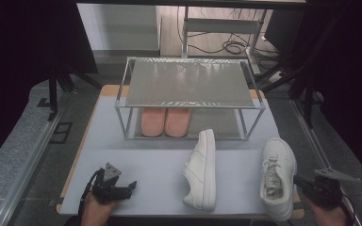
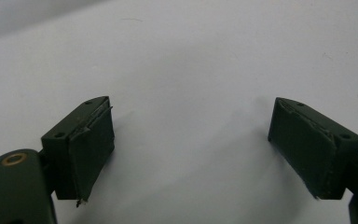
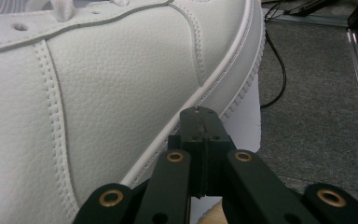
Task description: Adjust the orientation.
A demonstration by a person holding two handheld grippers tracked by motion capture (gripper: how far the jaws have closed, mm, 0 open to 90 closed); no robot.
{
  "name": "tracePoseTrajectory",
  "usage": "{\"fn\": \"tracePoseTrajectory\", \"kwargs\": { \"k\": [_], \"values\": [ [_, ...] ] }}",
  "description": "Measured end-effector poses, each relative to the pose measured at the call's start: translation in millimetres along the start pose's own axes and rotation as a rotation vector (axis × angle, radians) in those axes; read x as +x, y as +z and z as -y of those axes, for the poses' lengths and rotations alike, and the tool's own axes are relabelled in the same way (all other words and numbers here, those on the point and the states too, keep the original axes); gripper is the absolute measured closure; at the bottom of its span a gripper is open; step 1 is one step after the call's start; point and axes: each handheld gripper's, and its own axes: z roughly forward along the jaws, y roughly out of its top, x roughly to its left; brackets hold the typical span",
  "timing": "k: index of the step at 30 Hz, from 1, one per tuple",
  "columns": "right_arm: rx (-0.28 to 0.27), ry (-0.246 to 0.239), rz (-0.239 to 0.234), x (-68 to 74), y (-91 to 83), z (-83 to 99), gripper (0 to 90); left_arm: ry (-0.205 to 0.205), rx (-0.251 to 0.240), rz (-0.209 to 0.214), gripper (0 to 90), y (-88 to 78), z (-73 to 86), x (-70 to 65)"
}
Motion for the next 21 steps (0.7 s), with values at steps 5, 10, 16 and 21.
{"fn": "tracePoseTrajectory", "kwargs": {
  "k": [5,10,16,21],
  "values": [
    [0.002,0.01,0.009,-0.8,6.2,-0.7,90.0,0.0,0.0,0.0,14.4,0.0,0.0,0.0],
    [0.014,0.023,0.017,-2.3,13.8,-0.7,90.0,-0.001,0.0,-0.001,14.4,0.0,0.0,-0.1],
    [0.061,0.033,-0.041,1.3,38.0,8.9,90.0,-0.001,0.001,-0.001,14.5,0.0,0.0,-0.1],
    [0.065,0.005,-0.046,9.7,42.0,4.8,90.0,-0.001,0.0,-0.002,14.5,0.0,0.1,-0.3]
  ]
}}
